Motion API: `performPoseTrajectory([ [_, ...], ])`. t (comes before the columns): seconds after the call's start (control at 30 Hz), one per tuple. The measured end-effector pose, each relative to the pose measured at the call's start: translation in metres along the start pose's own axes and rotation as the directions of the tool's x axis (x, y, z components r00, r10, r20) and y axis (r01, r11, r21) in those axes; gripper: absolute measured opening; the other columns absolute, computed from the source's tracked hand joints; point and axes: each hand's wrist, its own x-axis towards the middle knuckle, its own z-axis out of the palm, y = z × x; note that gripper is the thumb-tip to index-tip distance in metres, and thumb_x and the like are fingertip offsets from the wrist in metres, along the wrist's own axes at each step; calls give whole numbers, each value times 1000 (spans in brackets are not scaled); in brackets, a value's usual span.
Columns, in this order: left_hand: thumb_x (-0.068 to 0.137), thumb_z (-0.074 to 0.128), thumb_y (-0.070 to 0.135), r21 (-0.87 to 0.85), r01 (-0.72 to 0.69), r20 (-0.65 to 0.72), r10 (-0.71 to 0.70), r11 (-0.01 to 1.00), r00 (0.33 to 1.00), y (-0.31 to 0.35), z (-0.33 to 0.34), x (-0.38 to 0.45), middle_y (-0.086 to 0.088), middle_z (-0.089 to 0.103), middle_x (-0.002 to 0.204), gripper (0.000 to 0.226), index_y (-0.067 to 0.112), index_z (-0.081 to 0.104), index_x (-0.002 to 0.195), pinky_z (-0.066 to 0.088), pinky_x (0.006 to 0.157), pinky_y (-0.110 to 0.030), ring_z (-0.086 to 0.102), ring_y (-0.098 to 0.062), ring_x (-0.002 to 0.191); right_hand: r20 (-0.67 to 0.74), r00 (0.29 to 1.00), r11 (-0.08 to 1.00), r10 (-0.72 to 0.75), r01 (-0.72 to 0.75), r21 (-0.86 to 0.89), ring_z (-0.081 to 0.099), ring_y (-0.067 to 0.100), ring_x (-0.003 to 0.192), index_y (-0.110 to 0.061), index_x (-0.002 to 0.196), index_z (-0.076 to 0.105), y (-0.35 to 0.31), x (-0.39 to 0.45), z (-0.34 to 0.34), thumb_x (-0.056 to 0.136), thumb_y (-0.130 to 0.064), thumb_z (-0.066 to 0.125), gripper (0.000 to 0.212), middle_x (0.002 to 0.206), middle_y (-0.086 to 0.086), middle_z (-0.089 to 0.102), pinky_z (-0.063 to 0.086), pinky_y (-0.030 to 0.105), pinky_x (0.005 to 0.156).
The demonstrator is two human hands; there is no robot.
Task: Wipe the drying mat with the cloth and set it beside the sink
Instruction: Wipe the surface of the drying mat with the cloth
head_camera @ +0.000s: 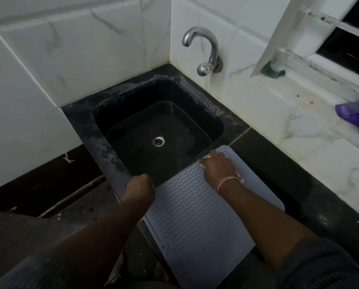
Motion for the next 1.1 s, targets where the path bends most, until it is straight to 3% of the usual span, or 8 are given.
performPoseTrajectory([
  [0.17, 100, 61, 19, 0, -26, -16, 26, 1000, 1000, 37, 12, 9, 2, 66, 88, 14, 21, 69, 89, 55, 68, -27, 64, -9, 78, -80, 995, 994, -66, 73, 82, 51, 27, 113, -21, 120, 69, -26, -11, 9, 98, -19, 56, 25, 127, 9, 53, 53, 41, 88],
  [0.33, 99, 63, 23, 29, -52, -91, 54, 998, 994, 76, 22, 21, -3, 69, 92, 10, 20, 70, 93, 61, 77, -37, 67, -17, 82, -72, 979, 977, -190, 196, 82, 51, 32, 112, -19, 121, 67, -46, -19, 19, 101, -20, 52, 25, 124, 10, 52, 51, 44, 84],
  [0.53, 101, 61, 29, 19, -6, -1, 6, 1000, 1000, 78, 25, 29, 3, 65, 91, 6, 25, 66, 98, 61, 79, -34, 65, -10, 81, -4, 978, 978, -208, 208, 23, 49, 31, 123, -30, 133, 64, 5, 7, 5, 97, -25, 62, 35, 135, 9, 50, 50, 45, 95],
  [0.63, 101, 60, 27, -1, -2, -7, 2, 1000, 1000, 76, 26, 29, 3, 65, 92, 6, 24, 66, 99, 62, 79, -34, 66, -9, 81, 33, 985, 985, -167, 168, -40, 47, 32, 129, -30, 136, 62, 33, 22, 1, 98, -24, 59, 38, 142, 11, 47, 48, 45, 99],
  [0.83, 101, 61, 24, -29, 7, -12, -8, 1000, 1000, 74, 27, 33, 2, 66, 91, 9, 23, 67, 95, 62, 79, -34, 67, -9, 81, 8, 999, 994, 37, -36, -104, 49, 35, 121, -28, 141, 56, 85, 42, 8, 96, -18, 53, 47, 139, 14, 47, 47, 43, 89],
  [1.1, 101, 60, 23, -41, 36, 7, -35, 999, 999, 81, 21, 28, 1, 66, 92, 7, 22, 65, 95, 62, 80, -35, 68, -11, 83, 21, 952, 952, 304, -305, 27, 53, 37, 111, -13, 126, 66, 75, 42, 16, 95, -10, 58, 32, 125, 15, 50, 58, 47, 79],
])
